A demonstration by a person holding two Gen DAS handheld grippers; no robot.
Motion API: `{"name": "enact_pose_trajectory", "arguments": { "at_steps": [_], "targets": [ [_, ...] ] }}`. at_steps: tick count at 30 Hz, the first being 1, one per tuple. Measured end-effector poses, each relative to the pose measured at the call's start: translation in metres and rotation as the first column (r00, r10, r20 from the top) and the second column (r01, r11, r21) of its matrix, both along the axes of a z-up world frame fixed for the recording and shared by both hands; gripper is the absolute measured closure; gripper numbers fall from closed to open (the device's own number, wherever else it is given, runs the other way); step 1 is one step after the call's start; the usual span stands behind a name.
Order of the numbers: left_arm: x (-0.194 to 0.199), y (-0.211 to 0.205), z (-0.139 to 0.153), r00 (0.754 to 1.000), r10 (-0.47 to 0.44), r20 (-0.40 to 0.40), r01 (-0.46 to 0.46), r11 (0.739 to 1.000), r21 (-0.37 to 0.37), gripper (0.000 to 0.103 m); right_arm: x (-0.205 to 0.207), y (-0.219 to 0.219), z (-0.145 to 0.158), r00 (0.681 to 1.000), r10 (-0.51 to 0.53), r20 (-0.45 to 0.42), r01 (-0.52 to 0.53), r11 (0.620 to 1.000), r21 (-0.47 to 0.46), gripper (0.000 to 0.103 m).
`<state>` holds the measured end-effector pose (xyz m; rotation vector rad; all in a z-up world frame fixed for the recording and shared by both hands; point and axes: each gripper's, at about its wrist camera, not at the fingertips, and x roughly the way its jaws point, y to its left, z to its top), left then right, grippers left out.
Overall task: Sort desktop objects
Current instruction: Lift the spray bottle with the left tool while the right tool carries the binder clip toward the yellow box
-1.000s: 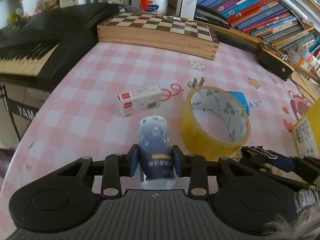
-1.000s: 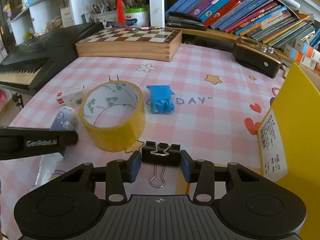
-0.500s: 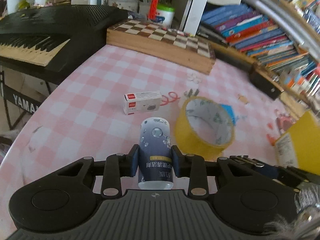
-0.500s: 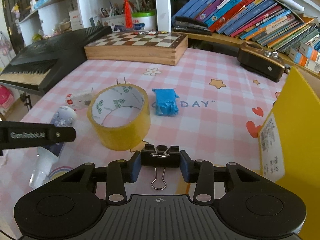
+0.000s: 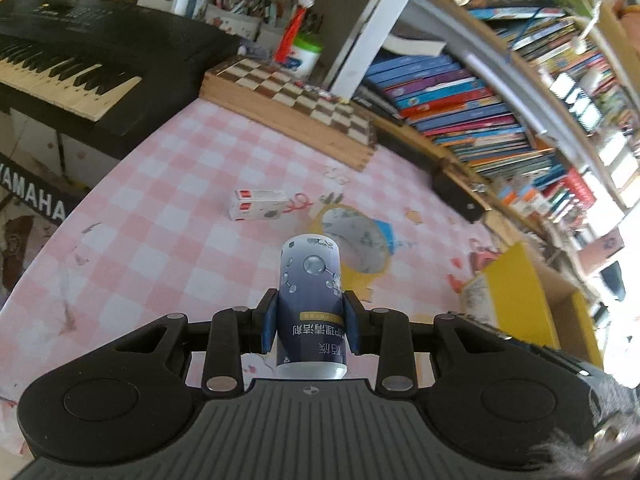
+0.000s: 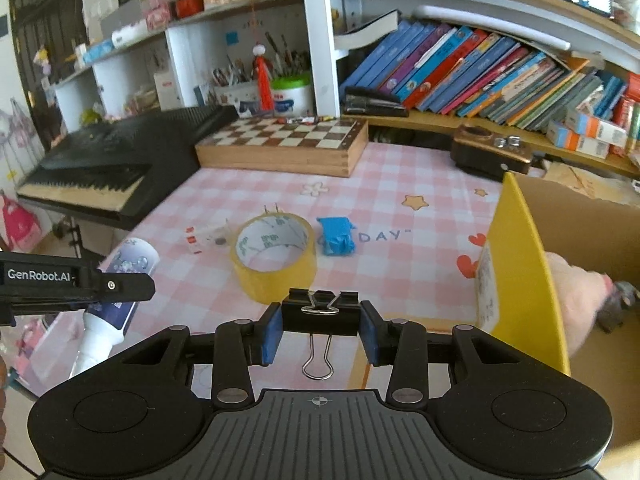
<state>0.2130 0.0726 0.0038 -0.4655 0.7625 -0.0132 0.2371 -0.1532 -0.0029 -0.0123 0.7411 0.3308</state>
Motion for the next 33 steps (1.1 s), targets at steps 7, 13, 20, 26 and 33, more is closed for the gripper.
{"name": "enact_pose_trajectory", "arguments": {
  "at_steps": [7,13,20,26,33],
  "targets": [
    [-0.03,0.009,0.01,0.998,-0.05,0.025,0.052,0.991,-0.125,0.073,-0.039,-0.003,0.015,0.999,-0.037,-0.005,0.037,0.999,0.031,0.063],
    [-0.066,0.016,0.01,0.996,-0.086,0.028,0.089,0.982,-0.168,0.073,-0.076,0.004,0.016,0.998,-0.06,-0.033,0.061,0.998,0.029,0.063],
    [-0.1,0.027,0.004,0.993,-0.12,0.012,0.12,0.975,-0.188,0.073,-0.112,0.013,0.017,0.995,-0.092,-0.037,0.093,0.995,0.035,0.063],
    [-0.122,0.03,0.006,0.987,-0.159,0.024,0.16,0.969,-0.187,0.073,-0.139,0.017,0.019,0.993,-0.107,-0.048,0.109,0.993,0.037,0.063],
    [-0.142,0.032,0.005,0.98,-0.199,0.026,0.201,0.962,-0.184,0.073,-0.167,0.019,0.017,0.989,-0.137,-0.048,0.139,0.989,0.04,0.063]
  ]
}}
